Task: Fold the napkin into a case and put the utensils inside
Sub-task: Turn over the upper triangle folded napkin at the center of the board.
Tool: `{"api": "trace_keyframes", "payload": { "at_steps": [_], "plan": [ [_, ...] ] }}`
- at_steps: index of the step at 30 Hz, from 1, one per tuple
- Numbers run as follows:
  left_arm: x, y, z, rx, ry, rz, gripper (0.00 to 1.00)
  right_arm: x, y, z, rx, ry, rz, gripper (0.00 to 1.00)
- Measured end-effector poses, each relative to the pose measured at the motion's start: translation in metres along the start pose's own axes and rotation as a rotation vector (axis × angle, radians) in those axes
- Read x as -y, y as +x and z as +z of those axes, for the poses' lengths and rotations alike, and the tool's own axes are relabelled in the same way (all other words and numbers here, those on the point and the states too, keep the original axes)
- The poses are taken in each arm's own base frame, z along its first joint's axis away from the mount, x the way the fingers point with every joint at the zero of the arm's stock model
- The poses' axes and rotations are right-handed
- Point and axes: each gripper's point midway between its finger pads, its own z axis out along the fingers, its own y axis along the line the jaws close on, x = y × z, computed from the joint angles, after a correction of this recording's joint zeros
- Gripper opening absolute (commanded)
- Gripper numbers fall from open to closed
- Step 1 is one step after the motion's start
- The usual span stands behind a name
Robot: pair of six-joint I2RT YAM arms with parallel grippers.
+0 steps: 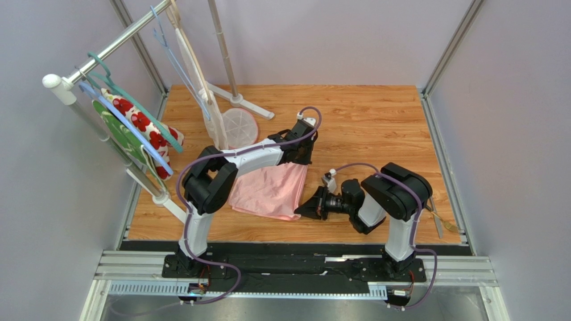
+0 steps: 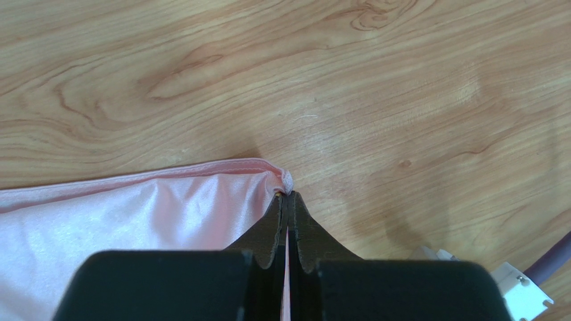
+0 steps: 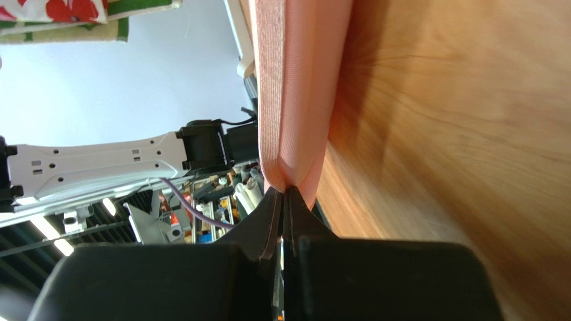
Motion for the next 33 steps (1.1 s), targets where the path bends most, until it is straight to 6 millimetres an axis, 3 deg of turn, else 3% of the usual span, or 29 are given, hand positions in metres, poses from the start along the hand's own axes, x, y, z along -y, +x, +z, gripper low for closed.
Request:
{"api": "trace_keyframes", "payload": {
  "at_steps": [4, 7, 10, 12, 16, 22, 28, 33],
  "plan": [
    [-0.007, -0.009, -0.016, 0.038, -0.028, -0.006, 0.00, -0.021, 0.002, 0.004, -0.023, -0.051, -0.064, 0.00],
    [-0.013, -0.026, -0.049, 0.104, -0.043, -0.014, 0.00, -0.058, 0.010, 0.014, -0.060, -0.085, -0.187, 0.00],
    [-0.022, -0.054, -0.103, 0.204, -0.043, -0.044, 0.00, -0.119, 0.023, 0.032, -0.085, -0.116, -0.374, 0.00],
    [-0.034, -0.080, -0.151, 0.303, -0.038, -0.085, 0.00, -0.166, 0.034, 0.038, -0.085, -0.147, -0.482, 0.00],
    [-0.061, -0.103, -0.225, 0.459, -0.045, -0.149, 0.00, -0.214, 0.055, 0.051, -0.120, -0.173, -0.602, 0.00],
    [-0.101, -0.098, -0.314, 0.599, -0.088, -0.210, 0.00, -0.247, 0.097, 0.086, -0.244, -0.174, -0.685, 0.00],
    [-0.158, -0.085, -0.393, 0.744, -0.232, -0.273, 0.00, -0.275, 0.132, 0.127, -0.346, -0.204, -0.718, 0.00],
    [-0.185, -0.071, -0.425, 0.791, -0.333, -0.283, 0.00, -0.292, 0.161, 0.150, -0.415, -0.263, -0.727, 0.00]
  ]
}}
